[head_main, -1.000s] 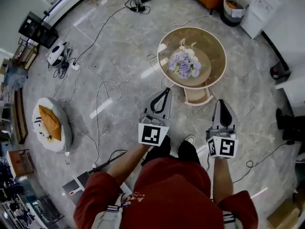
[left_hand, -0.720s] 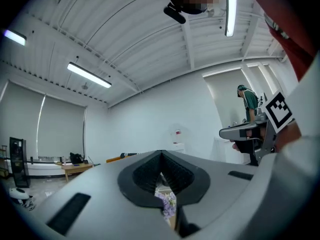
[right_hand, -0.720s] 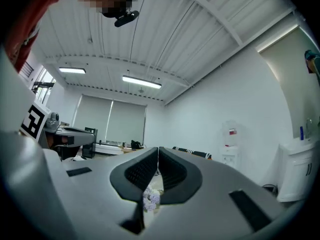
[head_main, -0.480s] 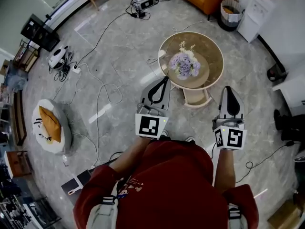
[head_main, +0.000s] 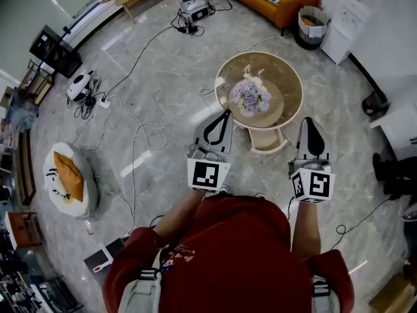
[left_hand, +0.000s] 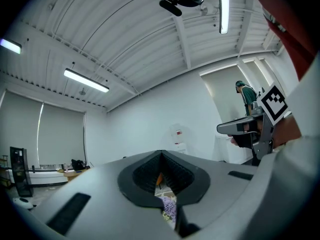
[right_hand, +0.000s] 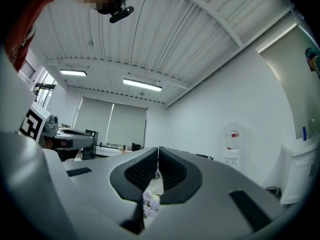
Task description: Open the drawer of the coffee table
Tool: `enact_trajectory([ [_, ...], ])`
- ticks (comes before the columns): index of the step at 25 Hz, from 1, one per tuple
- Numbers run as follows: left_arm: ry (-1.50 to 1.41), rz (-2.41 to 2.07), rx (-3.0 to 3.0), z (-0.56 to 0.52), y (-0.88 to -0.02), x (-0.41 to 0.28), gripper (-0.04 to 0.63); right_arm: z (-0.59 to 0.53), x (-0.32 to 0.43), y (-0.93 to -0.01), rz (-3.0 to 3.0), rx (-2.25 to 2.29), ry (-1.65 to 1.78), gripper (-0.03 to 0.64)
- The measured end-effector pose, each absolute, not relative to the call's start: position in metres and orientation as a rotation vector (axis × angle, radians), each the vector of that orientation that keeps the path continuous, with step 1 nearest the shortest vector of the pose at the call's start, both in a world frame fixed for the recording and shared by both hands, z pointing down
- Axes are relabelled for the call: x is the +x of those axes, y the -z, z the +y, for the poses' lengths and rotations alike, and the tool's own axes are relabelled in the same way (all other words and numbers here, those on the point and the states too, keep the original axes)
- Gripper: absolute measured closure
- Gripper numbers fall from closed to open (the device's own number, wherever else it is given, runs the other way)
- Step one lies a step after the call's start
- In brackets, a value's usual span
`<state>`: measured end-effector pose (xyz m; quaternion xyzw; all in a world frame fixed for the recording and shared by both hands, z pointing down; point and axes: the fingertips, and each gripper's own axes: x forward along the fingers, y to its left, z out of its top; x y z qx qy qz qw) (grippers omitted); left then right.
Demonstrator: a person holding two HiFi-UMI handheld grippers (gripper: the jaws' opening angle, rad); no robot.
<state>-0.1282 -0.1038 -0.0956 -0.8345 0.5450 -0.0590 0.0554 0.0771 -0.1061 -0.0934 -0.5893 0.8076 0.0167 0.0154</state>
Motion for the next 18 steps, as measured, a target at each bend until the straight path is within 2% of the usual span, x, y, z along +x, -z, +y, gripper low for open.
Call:
enact_trajectory([
  [18, 0.174, 1.703, -2.52, -0.108, 0.09, -0.126, 0.583, -0.118, 0.084, 0.093, 2.532, -1.83, -0.091, 0.595],
])
